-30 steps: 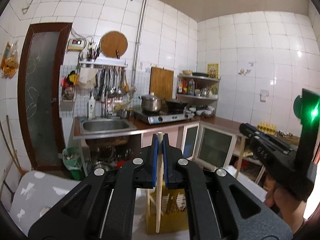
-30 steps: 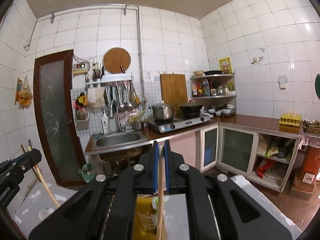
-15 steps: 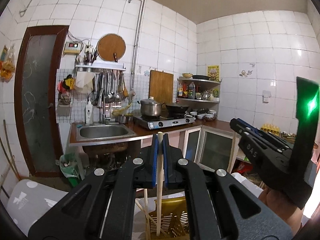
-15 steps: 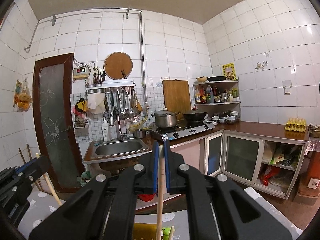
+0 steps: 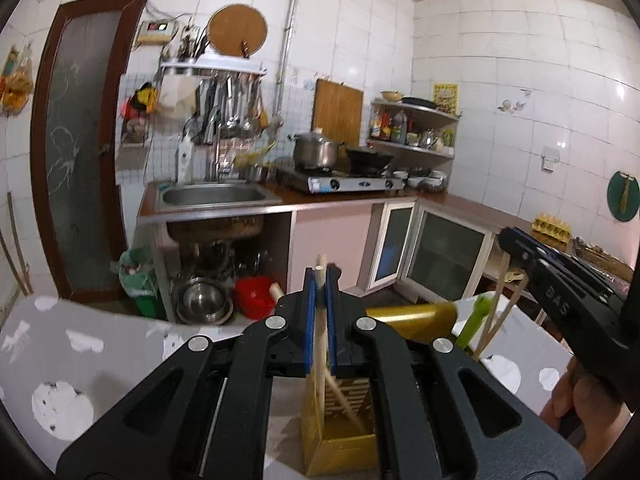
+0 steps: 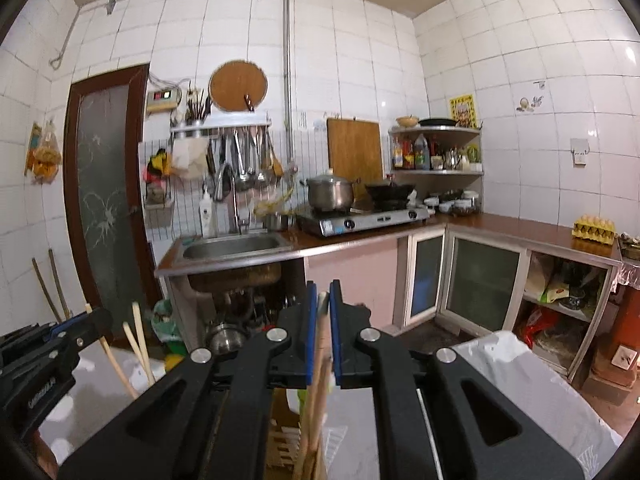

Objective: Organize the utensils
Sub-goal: 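Lower the chopsticks into the yellow holder while both tools open to release them, then move both open tools back down toward the grey spoon and chopstick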

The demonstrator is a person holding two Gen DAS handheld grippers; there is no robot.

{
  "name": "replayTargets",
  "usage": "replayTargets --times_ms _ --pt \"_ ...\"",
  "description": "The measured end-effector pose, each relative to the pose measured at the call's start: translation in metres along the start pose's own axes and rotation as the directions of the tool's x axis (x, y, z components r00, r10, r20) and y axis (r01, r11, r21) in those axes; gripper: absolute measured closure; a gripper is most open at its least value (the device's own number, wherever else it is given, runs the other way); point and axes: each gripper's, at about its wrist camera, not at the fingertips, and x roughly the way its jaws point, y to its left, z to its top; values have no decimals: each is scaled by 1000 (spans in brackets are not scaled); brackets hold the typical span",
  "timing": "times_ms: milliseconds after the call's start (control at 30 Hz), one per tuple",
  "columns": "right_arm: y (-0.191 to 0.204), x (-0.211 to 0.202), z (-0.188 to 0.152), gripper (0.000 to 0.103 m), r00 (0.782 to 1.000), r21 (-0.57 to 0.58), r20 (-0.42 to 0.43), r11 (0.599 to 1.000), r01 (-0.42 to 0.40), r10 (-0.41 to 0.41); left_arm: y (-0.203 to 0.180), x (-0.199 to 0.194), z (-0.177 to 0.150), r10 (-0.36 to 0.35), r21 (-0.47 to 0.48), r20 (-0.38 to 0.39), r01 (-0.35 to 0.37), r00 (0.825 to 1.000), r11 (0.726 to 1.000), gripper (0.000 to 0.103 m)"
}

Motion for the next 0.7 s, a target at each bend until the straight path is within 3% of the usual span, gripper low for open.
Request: replayTargets --times_ms 33,100,167,200,267,367,500,700 --pt "-1 0 -3 94 1000 -5 -10 1000 3 -3 2 0 -3 12 -5 -9 -12 1000 1000 90" --pt "-4 -2 -7 93 999 -5 -35 1000 7 -7 7 -5 -4 32 -20 -7 -32 999 999 47" --pt "-13 -11 -7 64 999 19 -40 1000 16 -15 11 -17 -2 60 -35 28 -59 998 998 28" --pt "-18 -17 -5 43 999 33 -32 999 24 -23 13 -22 -1 74 -32 39 -73 996 997 17" --pt "-24 -26 -1 41 999 38 -37 999 34 -32 16 -34 6 86 -19 41 -85 995 996 7" --pt "-32 -43 5 39 997 33 -45 998 60 -59 24 -54 14 106 -20 33 -106 994 994 5" --pt "-33 -69 4 24 994 -1 -43 995 95 -95 39 -77 17 114 -59 -4 -114 993 992 5" --pt "-28 -109 -6 11 991 -27 -74 993 112 -114 50 -104 -2 144 -89 -69 -150 987 985 5"
